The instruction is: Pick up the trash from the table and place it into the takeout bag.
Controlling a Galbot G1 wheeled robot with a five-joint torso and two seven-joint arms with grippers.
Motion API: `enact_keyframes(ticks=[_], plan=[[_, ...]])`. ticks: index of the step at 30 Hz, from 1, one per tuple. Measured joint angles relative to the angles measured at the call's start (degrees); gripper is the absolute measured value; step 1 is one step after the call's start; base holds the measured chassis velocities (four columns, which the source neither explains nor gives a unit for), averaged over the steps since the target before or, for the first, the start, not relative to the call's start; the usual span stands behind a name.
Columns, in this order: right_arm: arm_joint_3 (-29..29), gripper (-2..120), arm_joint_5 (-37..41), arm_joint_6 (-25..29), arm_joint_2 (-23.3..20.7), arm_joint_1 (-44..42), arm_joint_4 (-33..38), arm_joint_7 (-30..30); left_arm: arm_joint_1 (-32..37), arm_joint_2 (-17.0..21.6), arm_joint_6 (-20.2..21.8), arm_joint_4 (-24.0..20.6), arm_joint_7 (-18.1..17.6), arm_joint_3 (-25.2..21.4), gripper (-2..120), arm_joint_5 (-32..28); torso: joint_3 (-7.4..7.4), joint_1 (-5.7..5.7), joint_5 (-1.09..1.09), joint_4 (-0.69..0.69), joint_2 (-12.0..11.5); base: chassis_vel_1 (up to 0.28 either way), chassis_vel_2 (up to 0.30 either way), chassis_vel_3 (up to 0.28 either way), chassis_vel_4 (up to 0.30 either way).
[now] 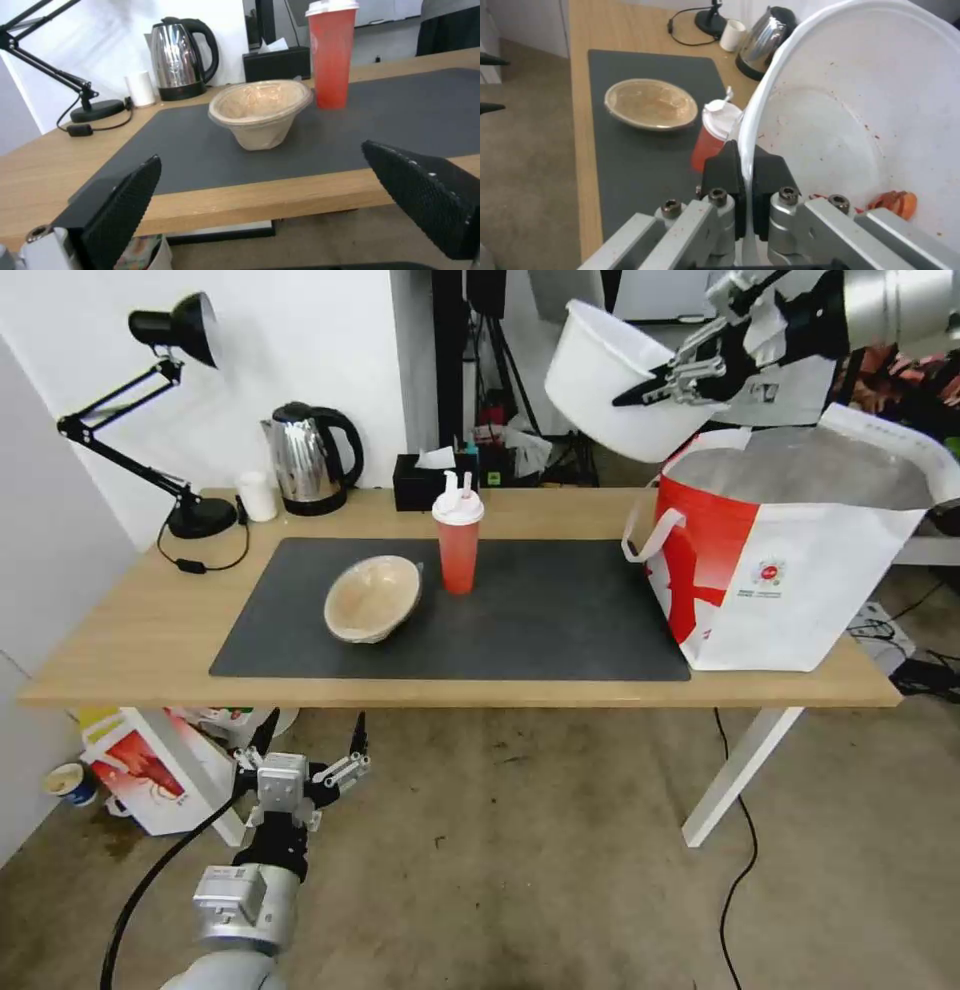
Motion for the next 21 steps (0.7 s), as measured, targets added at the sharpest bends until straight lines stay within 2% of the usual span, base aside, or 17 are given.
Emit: enact_keyframes(ticks=[21], plan=[[-3.4, 0, -6.9, 1.5, 6.8, 1.1, -4.5, -4.0, 0.0, 0.0, 0.0, 0.0, 0.0, 0.0, 100, 0.0, 0.0, 0.0, 0.02, -0.01, 0.0, 0.0, 0.0, 0.0, 0.0]])
